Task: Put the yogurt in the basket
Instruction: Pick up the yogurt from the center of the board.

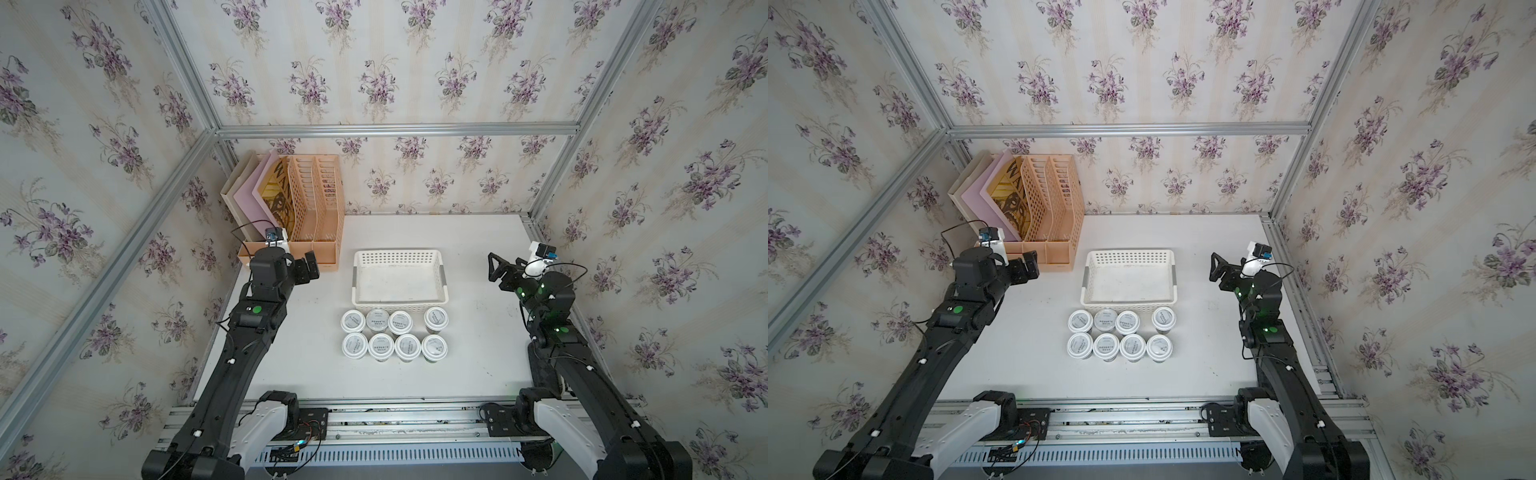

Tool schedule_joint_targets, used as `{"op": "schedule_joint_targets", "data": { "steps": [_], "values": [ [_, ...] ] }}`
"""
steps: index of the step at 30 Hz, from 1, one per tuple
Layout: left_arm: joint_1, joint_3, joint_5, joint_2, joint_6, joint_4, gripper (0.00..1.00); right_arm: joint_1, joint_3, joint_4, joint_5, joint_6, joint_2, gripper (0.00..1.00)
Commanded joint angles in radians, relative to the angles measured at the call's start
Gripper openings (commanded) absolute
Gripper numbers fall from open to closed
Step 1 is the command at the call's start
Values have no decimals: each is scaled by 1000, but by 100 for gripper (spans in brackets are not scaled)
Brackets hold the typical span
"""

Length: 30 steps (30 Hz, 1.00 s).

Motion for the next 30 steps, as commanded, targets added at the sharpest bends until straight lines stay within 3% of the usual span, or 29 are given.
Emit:
{"op": "schedule_joint_targets", "data": {
  "steps": [1,8,15,17,20,24,30],
  "values": [
    [-6,59,123,-18,-13,-283,99,1,25,-166,-22,-34,27,100],
    [-96,154,172,1,16,-540,99,1,65,-258,-86,-44,64,100],
    [-210,87,198,56,-7,-587,100,2,31,-234,-159,-27,94,94],
    [-250,60,194,81,-13,-564,95,5,27,-203,-167,-18,104,89],
    [-295,49,195,131,-25,-529,88,49,33,-194,-149,-23,122,82],
    [-352,114,172,246,-26,-548,88,132,26,-181,-65,-44,157,82],
    [-415,168,147,335,-42,-560,86,155,11,-173,-33,-44,144,79]
  ]
}}
